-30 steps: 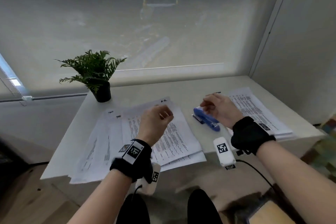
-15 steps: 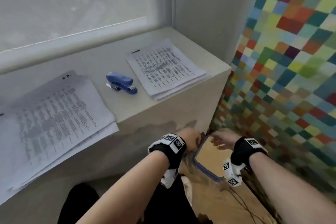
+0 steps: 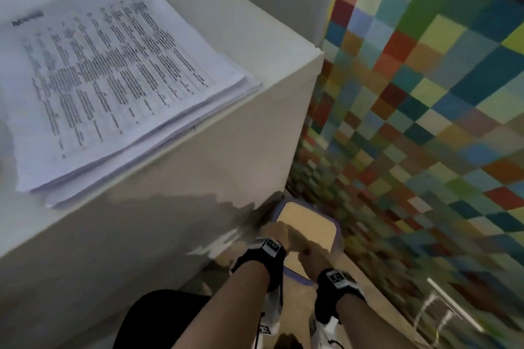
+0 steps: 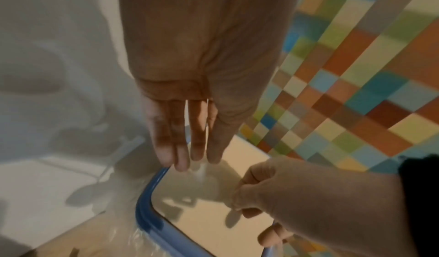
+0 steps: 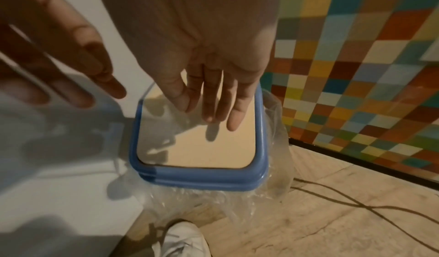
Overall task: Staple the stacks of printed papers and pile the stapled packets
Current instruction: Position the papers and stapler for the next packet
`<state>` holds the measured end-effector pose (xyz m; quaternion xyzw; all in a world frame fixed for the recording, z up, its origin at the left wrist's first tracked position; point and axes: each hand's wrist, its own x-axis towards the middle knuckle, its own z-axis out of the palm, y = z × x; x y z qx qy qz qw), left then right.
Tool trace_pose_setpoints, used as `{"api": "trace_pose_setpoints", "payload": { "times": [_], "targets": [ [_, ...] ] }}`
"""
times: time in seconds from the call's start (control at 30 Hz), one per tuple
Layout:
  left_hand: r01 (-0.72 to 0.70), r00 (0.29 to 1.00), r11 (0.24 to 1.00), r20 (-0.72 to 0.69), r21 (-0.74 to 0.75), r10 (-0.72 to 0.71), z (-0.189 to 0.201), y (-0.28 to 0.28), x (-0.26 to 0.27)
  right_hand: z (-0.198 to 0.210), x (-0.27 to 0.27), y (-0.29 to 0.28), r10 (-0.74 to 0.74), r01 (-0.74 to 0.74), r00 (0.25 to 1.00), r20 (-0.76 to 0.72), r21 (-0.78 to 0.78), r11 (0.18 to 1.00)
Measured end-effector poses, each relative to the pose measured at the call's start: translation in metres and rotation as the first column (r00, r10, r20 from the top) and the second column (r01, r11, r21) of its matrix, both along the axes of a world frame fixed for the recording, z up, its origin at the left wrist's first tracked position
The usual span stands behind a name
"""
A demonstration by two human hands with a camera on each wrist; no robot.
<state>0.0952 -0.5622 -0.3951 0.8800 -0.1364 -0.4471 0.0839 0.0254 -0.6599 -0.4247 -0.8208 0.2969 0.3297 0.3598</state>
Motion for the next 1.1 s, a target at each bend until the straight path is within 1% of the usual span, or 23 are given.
{"api": "trace_pose_setpoints", "payload": {
  "times": [0.03, 0.1, 0.13, 0.17, 0.2, 0.23, 0.3, 0.33, 0.4, 0.47, 0.53, 0.57, 0.67, 0.7, 0.83, 0.93, 1.0, 1.07, 1.1],
  "targets": [
    [-0.021, 1.000, 1.000, -0.008, 0.015, 0.021, -0.014, -0.003, 0.001, -0.004, 0.002, 0.001, 0.008, -0.008, 1.000, 0.009, -0.003, 1.000],
    [-0.021, 1.000, 0.999, -0.015, 0.042, 0.021, -0.040, -0.004, 0.002, -0.009, 0.003, 0.002, 0.059, -0.058, 0.998, -0.023, 0.044, 0.997],
    [-0.008, 0.999, 0.998, -0.033, 0.061, 0.010, -0.051, -0.003, 0.001, -0.012, 0.004, 0.002, 0.133, -0.131, 0.990, -0.040, 0.049, 0.990],
    [-0.007, 0.999, 0.997, -0.053, 0.078, 0.011, -0.062, -0.003, 0.000, -0.011, 0.005, 0.003, 0.206, -0.204, 0.976, -0.071, 0.028, 0.978],
    [-0.010, 0.999, 0.997, -0.051, 0.081, 0.014, -0.070, -0.001, 0.000, -0.013, 0.005, 0.001, 0.220, -0.226, 0.969, -0.113, -0.039, 0.973],
    [-0.021, 0.999, 0.997, -0.042, 0.075, 0.024, -0.075, -0.001, 0.001, -0.016, 0.005, -0.001, 0.204, -0.215, 0.971, -0.121, -0.084, 0.973],
    [-0.065, 0.997, 0.996, -0.034, 0.054, 0.067, -0.082, -0.001, 0.004, -0.030, 0.004, -0.003, 0.146, -0.156, 0.982, -0.117, -0.080, 0.984],
    [-0.102, 0.994, 0.994, -0.020, 0.044, 0.103, -0.086, 0.000, 0.002, -0.042, 0.003, -0.002, 0.120, -0.130, 0.985, -0.126, -0.072, 0.989],
    [-0.207, 0.978, 0.978, -0.007, 0.015, 0.207, -0.086, 0.001, 0.001, -0.051, 0.003, 0.001, 0.020, -0.027, 0.992, -0.126, -0.049, 0.998],
    [-0.268, 0.963, 0.963, -0.025, -0.020, 0.267, -0.094, 0.001, -0.001, -0.061, 0.002, 0.001, 0.006, -0.016, 0.989, -0.145, -0.068, 0.998],
    [-0.343, 0.939, 0.938, -0.046, -0.051, 0.341, -0.093, -0.002, -0.002, -0.060, 0.004, -0.003, 0.011, -0.025, 0.987, -0.163, -0.084, 0.996],
    [-0.359, 0.933, 0.932, -0.060, -0.054, 0.355, -0.091, -0.002, -0.002, -0.058, 0.005, -0.004, 0.001, -0.012, 0.985, -0.170, -0.065, 0.998],
    [-0.286, 0.958, 0.954, -0.044, -0.094, 0.283, -0.091, 0.000, -0.002, -0.060, 0.004, -0.008, -0.056, 0.052, 0.986, -0.159, -0.029, 0.998],
    [-0.285, 0.958, 0.953, -0.050, -0.103, 0.281, -0.091, 0.001, -0.002, -0.059, 0.003, -0.007, -0.069, 0.067, 0.986, -0.153, -0.021, 0.998],
    [-0.261, 0.965, 0.951, -0.044, -0.168, 0.258, -0.091, 0.005, 0.001, -0.058, -0.001, -0.005, -0.116, 0.114, 0.992, -0.054, -0.035, 0.993],
    [-0.260, 0.965, 0.947, -0.019, -0.189, 0.262, -0.084, 0.005, 0.004, -0.050, 0.000, -0.004, -0.130, 0.130, 0.991, 0.022, -0.011, 0.991],
    [-0.230, 0.973, 0.956, -0.018, -0.184, 0.231, -0.082, 0.005, 0.004, -0.045, 0.001, -0.004, -0.144, 0.144, 0.989, -0.007, 0.009, 0.989],
    [-0.183, 0.983, 0.966, -0.061, -0.185, 0.175, -0.074, 0.004, 0.004, -0.047, 0.001, -0.003, -0.164, 0.166, 0.986, -0.027, 0.060, 0.984],
    [-0.172, 0.984, 0.967, -0.087, -0.190, 0.158, -0.069, 0.004, 0.005, -0.051, -0.002, -0.002, -0.152, 0.154, 0.988, -0.034, 0.078, 0.985]
  ]
}}
